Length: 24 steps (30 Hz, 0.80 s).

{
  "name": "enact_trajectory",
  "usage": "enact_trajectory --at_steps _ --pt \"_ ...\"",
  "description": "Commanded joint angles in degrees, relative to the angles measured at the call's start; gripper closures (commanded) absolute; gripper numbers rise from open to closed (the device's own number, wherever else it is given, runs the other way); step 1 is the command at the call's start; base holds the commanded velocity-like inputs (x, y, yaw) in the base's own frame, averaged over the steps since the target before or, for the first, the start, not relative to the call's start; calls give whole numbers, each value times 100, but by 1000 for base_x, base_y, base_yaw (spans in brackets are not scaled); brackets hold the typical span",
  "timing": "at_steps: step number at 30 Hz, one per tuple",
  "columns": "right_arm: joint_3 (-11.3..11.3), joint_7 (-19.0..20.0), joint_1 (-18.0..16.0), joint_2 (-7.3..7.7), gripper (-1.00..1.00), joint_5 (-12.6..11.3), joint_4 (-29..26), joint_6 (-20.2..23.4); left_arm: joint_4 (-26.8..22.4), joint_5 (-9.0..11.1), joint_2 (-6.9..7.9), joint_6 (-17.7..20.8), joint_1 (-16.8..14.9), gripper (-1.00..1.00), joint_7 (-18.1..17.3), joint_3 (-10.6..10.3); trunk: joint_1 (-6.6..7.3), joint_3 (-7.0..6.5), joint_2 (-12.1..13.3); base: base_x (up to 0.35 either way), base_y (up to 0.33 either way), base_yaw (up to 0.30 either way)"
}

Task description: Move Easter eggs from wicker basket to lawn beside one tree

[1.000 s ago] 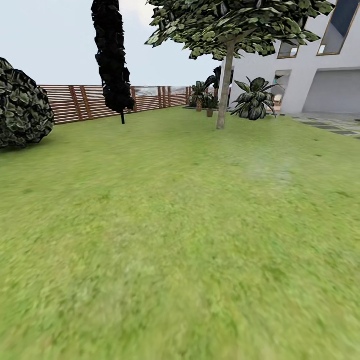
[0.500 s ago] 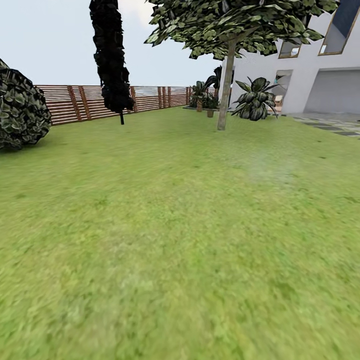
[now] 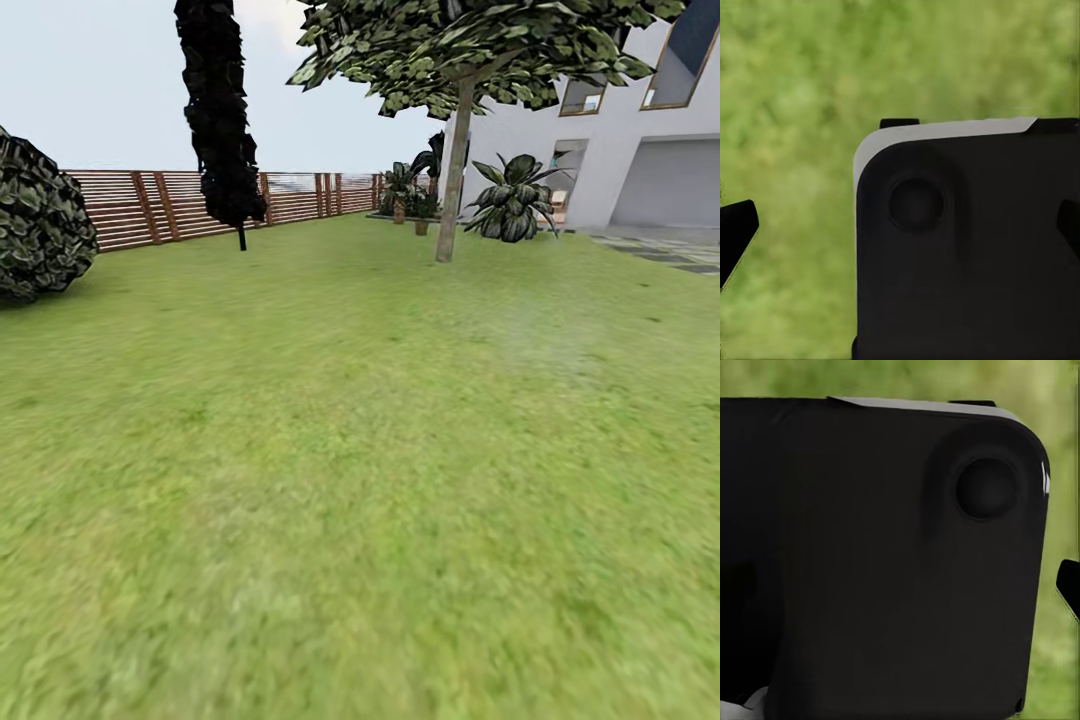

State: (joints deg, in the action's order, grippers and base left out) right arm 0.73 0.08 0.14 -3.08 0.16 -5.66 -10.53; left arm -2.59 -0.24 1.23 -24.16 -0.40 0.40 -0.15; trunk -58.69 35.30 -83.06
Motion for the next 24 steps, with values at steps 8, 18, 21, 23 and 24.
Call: enact_trajectory --at_steps 8,18,21,23,24 --pt "6 1 4 0 -100 1 -5 -10 4 -4 0 -19 -4 -100 5 -4 -3 4 -2 329 0 0" --pt "6 1 4 0 -100 1 -5 -10 4 -8 -1 -19 -3 -100 8 -4 -3 4 -2 329 0 0" --pt "6 1 4 0 -100 1 -5 -10 4 -10 0 -19 -4 -100 6 -5 -3 4 -2 329 0 0" --pt "6 1 4 0 -100 1 -5 -10 4 -10 0 -19 -4 -100 5 -6 -3 4 -2 329 0 0" --pt "6 1 4 0 -100 1 -5 -10 4 -10 0 -19 -4 -100 6 -5 -3 4 -2 329 0 0"
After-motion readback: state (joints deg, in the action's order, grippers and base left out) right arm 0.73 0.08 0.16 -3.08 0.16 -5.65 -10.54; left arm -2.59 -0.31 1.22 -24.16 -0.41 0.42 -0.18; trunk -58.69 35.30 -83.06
